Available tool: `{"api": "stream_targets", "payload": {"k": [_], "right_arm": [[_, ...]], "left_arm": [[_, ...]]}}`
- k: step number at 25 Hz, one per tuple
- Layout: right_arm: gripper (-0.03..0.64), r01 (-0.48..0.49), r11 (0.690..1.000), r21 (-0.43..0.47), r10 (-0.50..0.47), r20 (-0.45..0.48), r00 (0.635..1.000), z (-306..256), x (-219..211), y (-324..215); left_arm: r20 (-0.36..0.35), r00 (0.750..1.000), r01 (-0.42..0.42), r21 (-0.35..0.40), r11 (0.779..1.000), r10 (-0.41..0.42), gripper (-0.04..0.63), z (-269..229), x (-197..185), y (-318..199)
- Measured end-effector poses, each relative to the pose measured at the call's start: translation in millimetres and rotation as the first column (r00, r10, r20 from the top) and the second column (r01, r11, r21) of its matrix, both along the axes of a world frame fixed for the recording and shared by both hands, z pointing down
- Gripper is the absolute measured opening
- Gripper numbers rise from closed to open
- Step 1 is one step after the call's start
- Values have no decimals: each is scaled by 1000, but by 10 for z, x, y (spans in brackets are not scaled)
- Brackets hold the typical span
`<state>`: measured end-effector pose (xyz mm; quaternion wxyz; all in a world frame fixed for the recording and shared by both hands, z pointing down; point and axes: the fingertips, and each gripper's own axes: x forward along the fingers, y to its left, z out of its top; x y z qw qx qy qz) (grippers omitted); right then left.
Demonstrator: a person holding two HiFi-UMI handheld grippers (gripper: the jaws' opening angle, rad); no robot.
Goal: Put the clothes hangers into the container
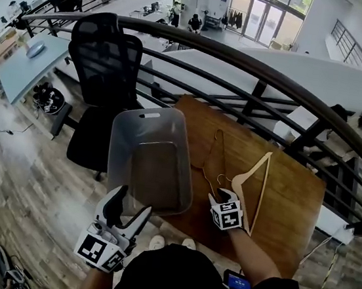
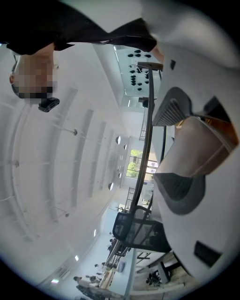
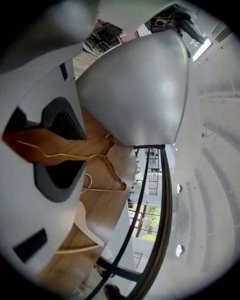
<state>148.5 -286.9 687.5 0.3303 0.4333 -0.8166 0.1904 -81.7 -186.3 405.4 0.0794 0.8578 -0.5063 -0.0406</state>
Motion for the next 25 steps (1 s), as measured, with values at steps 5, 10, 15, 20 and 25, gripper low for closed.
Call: {"api": "stream_targets", "payload": {"k": [5,10,15,20,25], "right_arm": [[132,-2,995,-101,-1,-36,999,258,77,-70],[149,6,982,-187,-22,-86,996,468,72,-96],[124,32,981,-190,-61,-146,987,505,70,-139],[98,43,971,-235,-77,-141,987,542,49,-102],[16,4,968,-250,-38,-130,991,513,98,-150]], "left_arm": [[6,997,79,-11,997,-79,316,36,-65,97],[3,991,135,-24,991,-135,316,69,-150,129],[0,986,166,-19,986,-166,316,56,-173,126],[2,983,181,-21,983,-181,316,73,-174,175],[3,984,178,-22,984,-178,316,79,-169,155]]}}
